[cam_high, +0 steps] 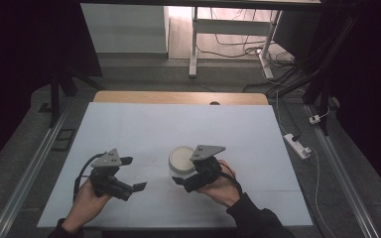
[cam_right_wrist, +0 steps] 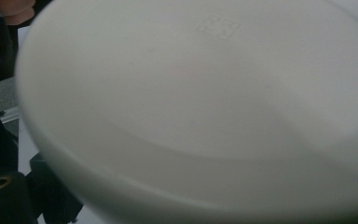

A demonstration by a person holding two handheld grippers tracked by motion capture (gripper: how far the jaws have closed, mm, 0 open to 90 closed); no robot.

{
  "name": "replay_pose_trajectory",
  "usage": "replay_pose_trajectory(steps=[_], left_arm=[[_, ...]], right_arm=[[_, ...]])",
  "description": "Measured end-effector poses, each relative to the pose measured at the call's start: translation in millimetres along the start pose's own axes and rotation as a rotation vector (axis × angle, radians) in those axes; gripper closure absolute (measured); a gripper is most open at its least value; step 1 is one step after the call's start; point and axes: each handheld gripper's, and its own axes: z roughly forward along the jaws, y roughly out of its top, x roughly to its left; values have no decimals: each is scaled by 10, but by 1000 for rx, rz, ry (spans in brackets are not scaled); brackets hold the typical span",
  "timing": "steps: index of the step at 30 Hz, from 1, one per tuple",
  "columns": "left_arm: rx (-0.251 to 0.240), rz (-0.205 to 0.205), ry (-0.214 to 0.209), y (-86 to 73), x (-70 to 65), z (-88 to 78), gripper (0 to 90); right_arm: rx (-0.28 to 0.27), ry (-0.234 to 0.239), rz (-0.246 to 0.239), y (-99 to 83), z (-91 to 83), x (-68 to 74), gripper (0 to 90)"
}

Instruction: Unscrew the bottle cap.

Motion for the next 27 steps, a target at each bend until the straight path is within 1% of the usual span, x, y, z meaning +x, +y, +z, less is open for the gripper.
replay_pose_trajectory(steps=[4,8,13,19,25,27], left_arm=[[-8,33,-40,157,4,95,0],[-11,60,-65,298,28,175,0],[-15,97,-121,451,73,271,0],[-14,145,-183,589,58,358,0],[10,189,-234,701,35,478,0],[19,203,-257,734,38,522,0]], right_arm=[[-5,5,-2,2,-1,8,67],[-3,8,-8,5,-3,18,67],[-3,13,-15,10,-1,31,67],[-5,20,-15,13,-2,39,67],[-3,27,-27,20,12,54,67],[-3,34,-29,23,15,64,67]])
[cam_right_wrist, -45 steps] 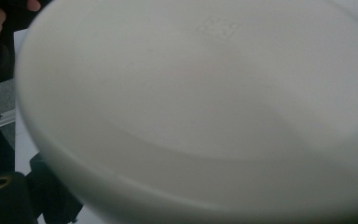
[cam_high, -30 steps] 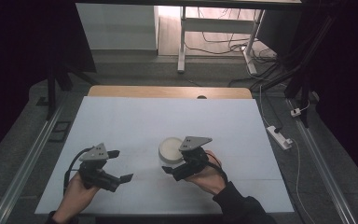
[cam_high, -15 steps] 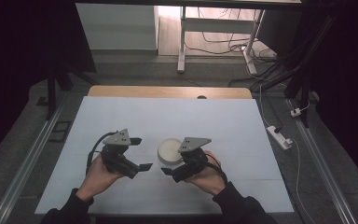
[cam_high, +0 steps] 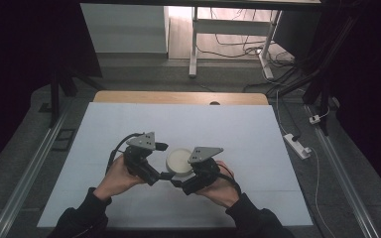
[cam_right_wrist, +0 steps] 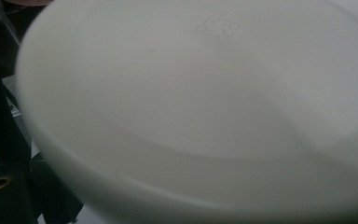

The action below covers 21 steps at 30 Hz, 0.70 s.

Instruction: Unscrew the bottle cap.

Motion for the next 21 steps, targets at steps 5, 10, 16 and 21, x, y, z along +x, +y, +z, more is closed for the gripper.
replay_pose_trajectory(steps=[5,10,16,21], left_arm=[[10,28,-68,71,50,99,0],[11,58,-134,120,83,192,15],[9,97,-150,132,78,235,62],[2,95,-111,125,47,231,70]], right_arm=[[2,17,-17,11,3,25,67],[7,30,-31,15,8,38,67],[11,35,-35,14,13,46,67],[14,30,-25,15,19,39,67]])
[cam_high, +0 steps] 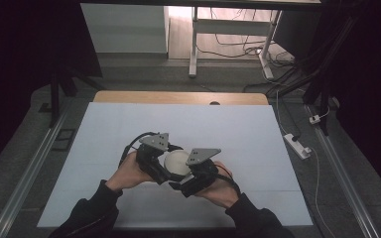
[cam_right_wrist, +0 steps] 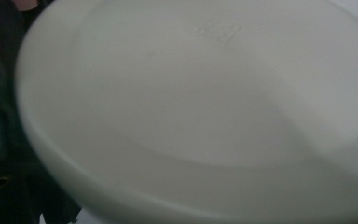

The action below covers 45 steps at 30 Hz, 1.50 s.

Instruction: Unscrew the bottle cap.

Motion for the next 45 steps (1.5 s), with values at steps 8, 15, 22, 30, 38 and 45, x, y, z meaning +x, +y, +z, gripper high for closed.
replay_pose_trajectory(steps=[8,15,22,30,38,45], left_arm=[[5,-33,67,18,-44,28,75],[-6,-86,139,43,-106,56,77],[-9,-161,302,79,-214,140,77],[-29,-162,204,67,-104,65,3],[-27,-66,77,84,-57,-137,0],[26,27,-37,46,-12,-145,4]], right_arm=[[4,-24,28,-2,14,-13,67],[-1,-42,48,2,16,-25,67],[7,-105,76,-7,32,-45,67],[-6,-75,76,-13,17,-55,67],[-9,-17,35,3,5,-5,67],[-11,39,-9,20,21,47,67]])
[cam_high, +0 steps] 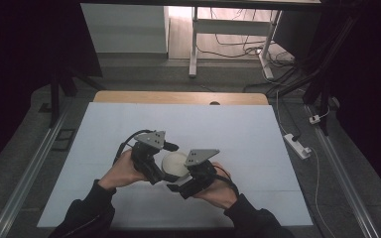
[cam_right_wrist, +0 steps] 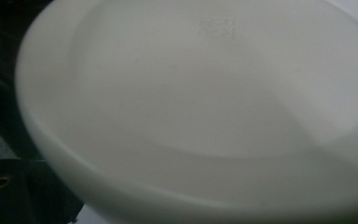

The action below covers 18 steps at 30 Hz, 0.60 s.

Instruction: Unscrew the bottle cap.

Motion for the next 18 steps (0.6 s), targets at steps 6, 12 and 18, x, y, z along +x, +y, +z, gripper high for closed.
replay_pose_trajectory(steps=[6,12,18], left_arm=[[-7,55,19,-19,-42,25,77],[-13,12,73,-16,-50,61,79],[-24,-117,210,27,-110,163,79]], right_arm=[[-1,7,0,0,-6,4,67],[7,-21,13,-8,-10,-23,67],[15,-96,73,-34,-7,-87,67]])
